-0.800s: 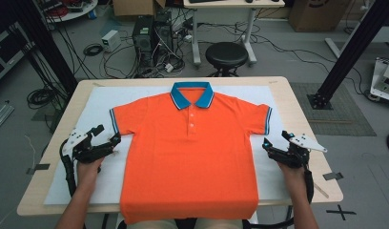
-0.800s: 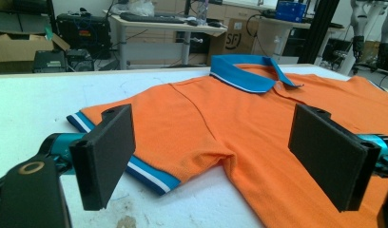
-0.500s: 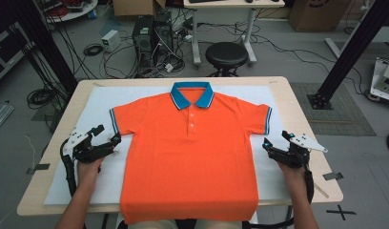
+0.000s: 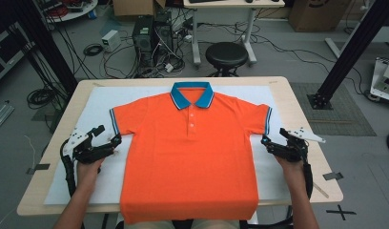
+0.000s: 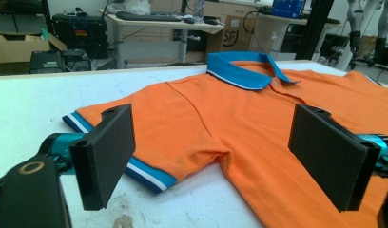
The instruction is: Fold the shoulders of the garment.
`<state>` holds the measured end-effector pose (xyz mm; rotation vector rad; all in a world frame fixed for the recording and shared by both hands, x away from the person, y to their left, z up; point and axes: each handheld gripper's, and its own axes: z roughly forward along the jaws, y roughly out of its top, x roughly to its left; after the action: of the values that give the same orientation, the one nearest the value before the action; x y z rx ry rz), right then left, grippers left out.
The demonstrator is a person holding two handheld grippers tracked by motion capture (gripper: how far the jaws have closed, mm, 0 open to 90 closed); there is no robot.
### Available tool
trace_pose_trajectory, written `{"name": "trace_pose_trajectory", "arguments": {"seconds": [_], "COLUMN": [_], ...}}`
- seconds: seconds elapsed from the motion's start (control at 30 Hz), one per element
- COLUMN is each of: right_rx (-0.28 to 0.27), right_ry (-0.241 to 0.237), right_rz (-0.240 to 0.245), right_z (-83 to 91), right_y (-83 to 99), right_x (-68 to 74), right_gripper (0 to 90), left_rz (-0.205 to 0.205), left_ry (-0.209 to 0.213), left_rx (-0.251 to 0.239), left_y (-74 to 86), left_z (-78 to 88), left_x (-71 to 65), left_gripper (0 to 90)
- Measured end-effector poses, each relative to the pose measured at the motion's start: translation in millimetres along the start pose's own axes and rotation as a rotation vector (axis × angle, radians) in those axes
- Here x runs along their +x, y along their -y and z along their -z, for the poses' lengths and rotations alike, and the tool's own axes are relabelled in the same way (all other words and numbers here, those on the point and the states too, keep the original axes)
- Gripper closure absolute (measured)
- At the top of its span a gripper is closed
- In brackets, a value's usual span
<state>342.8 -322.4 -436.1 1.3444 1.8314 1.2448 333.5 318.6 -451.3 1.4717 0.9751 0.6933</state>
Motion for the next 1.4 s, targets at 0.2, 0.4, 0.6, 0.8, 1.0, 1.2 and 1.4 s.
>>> {"name": "trace_pose_trajectory", "arguments": {"seconds": [0.2,0.4,0.6,0.8,1.0,1.2,1.4], "right_rx": [0.051,0.136,0.186,0.238,0.295,0.321,0.329], "right_ry": [0.039,0.071,0.105,0.145,0.17,0.176,0.164], "right_rz": [-0.034,-0.041,-0.067,-0.112,-0.144,-0.151,-0.155], "right_z": [-10.6,-29.5,-49.6,-68.2,-86.3,-96.4,-97.7], "right_y": [-17.3,-34.2,-40.1,-38.2,-37.0,-37.8,-38.5], "right_x": [-9.8,-18.2,-27.7,-34.5,-35.1,-32.2,-30.9], "right_gripper": [18.4,18.4,18.5,24.5,34.1,50.4,77.7], "left_rz": [0.022,0.026,0.032,0.024,0.033,0.029,0.038], "left_ry": [0.005,-0.005,-0.019,-0.025,-0.028,-0.03,-0.032], "left_rx": [0.01,0.02,0.031,0.037,0.037,0.046,0.05], "left_y": [-0.5,-0.9,-1.3,-1.5,-1.5,-1.7,-1.9], "left_z": [-0.4,-1.8,-2.8,-3.4,-3.5,-4.1,-4.9], "left_x": [2.3,2.5,2.6,1.6,2.1,1.9,2.1], "left_gripper": [15.9,16.0,16.1,16.1,16.1,16.3,16.3]}}
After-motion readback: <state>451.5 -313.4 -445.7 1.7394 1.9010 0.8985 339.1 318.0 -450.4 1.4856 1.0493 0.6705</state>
